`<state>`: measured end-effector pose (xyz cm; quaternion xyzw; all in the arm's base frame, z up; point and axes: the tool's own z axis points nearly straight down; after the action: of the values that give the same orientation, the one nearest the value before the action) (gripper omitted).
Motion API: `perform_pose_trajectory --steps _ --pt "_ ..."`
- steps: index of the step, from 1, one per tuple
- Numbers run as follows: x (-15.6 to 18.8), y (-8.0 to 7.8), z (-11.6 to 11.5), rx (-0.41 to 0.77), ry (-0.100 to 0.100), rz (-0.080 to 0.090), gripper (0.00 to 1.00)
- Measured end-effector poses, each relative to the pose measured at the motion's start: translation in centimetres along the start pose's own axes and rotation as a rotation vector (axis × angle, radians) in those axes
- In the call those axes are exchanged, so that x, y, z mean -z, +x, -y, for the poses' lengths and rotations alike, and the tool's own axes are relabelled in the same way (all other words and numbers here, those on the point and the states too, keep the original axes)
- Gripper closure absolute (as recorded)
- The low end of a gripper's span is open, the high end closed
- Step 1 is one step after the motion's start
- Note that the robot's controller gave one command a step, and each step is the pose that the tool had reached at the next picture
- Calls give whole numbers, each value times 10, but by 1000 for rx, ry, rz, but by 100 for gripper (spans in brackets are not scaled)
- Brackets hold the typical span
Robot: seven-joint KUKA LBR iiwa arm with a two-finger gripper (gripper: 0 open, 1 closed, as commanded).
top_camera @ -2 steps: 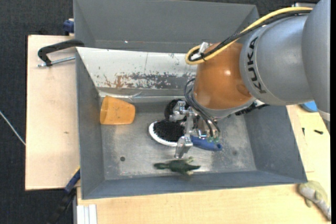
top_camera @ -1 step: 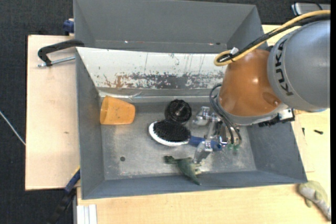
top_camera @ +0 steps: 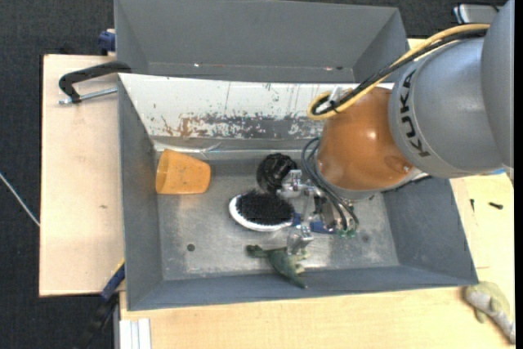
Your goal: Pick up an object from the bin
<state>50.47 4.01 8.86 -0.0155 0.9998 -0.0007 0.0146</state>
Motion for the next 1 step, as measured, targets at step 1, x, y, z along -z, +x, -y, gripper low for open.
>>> perform_pose_trajectory --steps 1 --pt "-16 -8 33 -117 -5 -21 0"
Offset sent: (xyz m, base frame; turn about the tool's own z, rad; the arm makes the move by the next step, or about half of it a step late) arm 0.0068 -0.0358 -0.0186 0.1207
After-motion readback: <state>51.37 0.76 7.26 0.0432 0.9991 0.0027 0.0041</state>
